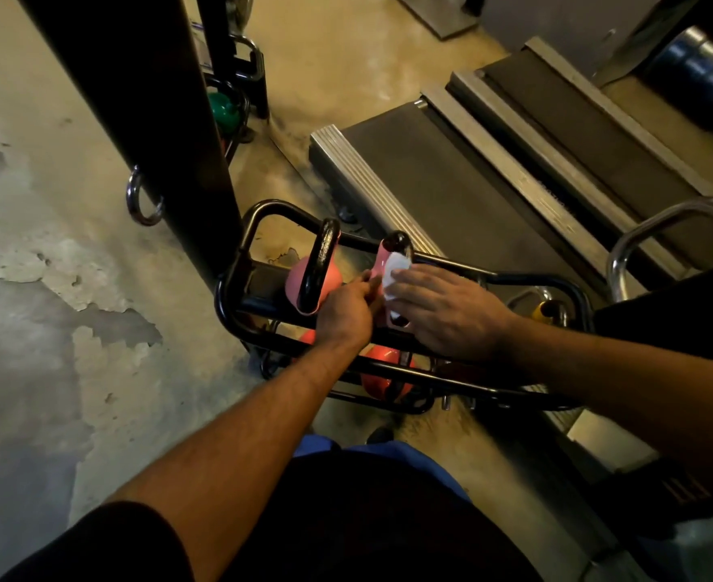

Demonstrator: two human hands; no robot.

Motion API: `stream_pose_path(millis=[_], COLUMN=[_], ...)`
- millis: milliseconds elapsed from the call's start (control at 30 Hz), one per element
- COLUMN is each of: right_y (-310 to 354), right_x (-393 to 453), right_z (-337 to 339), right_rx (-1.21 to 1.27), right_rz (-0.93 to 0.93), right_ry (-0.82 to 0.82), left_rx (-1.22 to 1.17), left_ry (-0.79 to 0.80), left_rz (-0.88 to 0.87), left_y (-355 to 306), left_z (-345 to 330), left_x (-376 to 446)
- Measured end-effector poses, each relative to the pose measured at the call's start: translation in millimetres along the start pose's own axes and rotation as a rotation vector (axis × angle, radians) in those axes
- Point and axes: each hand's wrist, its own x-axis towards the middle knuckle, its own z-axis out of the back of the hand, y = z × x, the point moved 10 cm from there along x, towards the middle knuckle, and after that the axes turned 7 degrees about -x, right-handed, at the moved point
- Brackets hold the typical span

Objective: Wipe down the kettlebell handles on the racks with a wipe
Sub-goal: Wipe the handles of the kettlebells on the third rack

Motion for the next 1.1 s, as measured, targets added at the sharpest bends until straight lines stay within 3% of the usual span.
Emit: stream_pose_path(millis=[133, 300, 467, 600, 733, 867, 1000, 1100], right_y=[6, 33, 45, 50, 68, 73, 54, 57], right_x=[-20, -31, -28, -29, -34, -33, -21, -36], right_z=[-8, -21, -24, -32, -35, -47, -29, -43], right_rx=[0.103, 0.438, 0.778, 0.899, 0.819, 0.989, 1.208, 1.221], right_rz=[-0.247, -0.7, -0.997, -1.091, -1.044, -1.243, -1.334, -1.475], right_ry=[-0.01, -0.239, -0.419, -0.457, -0.519, -0.554, -0.791, -0.759], left_rx=[0.045, -0.126, -0.313, -0.385, -0.541, -0.452, -0.533, -0.468], left_ry=[-0.004, -0.01, -0.015, -0.024, -0.048, -0.035, -0.024, -0.023], left_rz=[-0.036, 0.041, 0.11, 0.152, 0.217, 0.183, 0.171, 0.152], left_y=[-11, 1, 10, 15, 18, 18, 20, 23], left_z=[1, -1, -4, -5, -4, -4, -6, -6], left_x=[-3, -5, -6, -7, -9, -7, -6, -6])
